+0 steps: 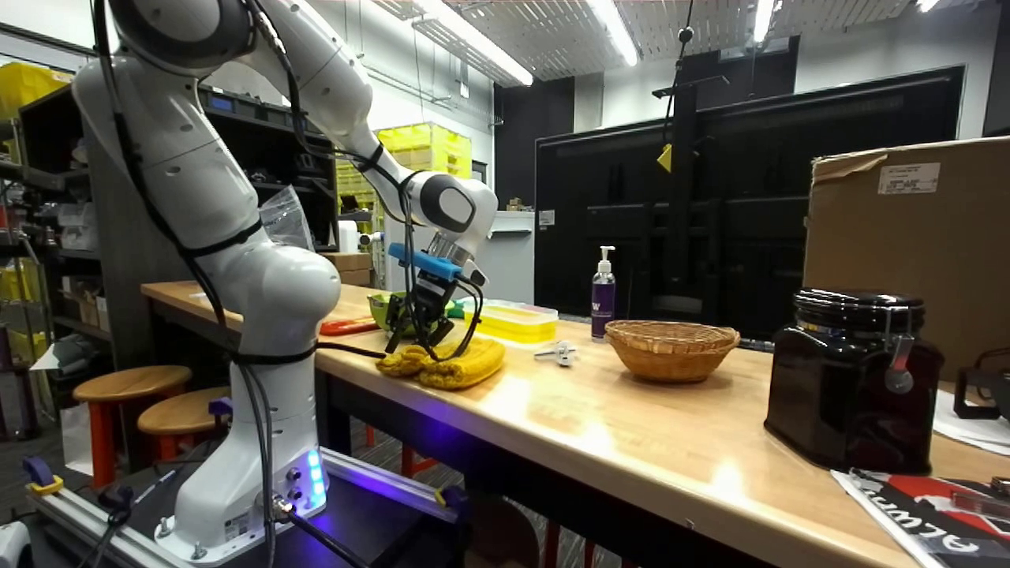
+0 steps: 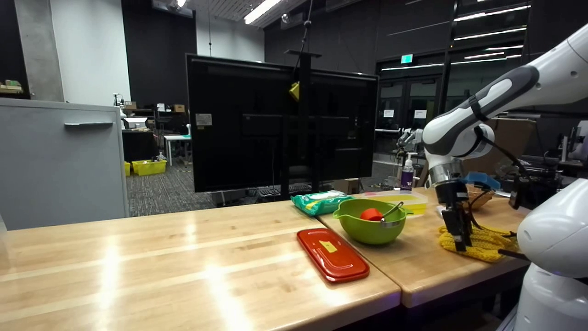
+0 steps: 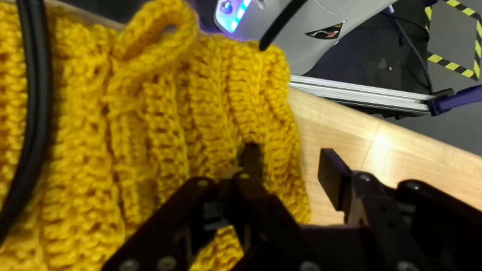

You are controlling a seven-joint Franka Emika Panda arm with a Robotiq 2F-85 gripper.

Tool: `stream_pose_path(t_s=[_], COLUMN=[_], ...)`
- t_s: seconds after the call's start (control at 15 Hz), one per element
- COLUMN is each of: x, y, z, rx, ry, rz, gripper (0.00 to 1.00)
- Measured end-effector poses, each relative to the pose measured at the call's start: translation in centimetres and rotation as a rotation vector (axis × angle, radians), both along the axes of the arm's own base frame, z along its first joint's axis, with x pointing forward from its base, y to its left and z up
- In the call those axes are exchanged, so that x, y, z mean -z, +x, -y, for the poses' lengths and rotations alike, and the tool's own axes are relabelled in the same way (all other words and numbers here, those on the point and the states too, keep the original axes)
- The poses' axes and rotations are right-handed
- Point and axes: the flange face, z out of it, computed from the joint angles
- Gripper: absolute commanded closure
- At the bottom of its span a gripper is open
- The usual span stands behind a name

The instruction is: Move the yellow cloth to the right, then unfold it

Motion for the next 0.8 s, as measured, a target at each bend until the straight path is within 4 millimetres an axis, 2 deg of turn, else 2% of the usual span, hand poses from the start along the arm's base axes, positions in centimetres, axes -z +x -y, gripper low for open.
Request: stream_pose_path(t_s=[0.13,0.8], x=[0.02,-0.6], y=[0.08,0.55], z=[-0.14,-0.97], rx=[-0.006,-0.038], ry=[-0.003,-0.026], rz=[-0.001,0.015], gripper=[1.0,1.0])
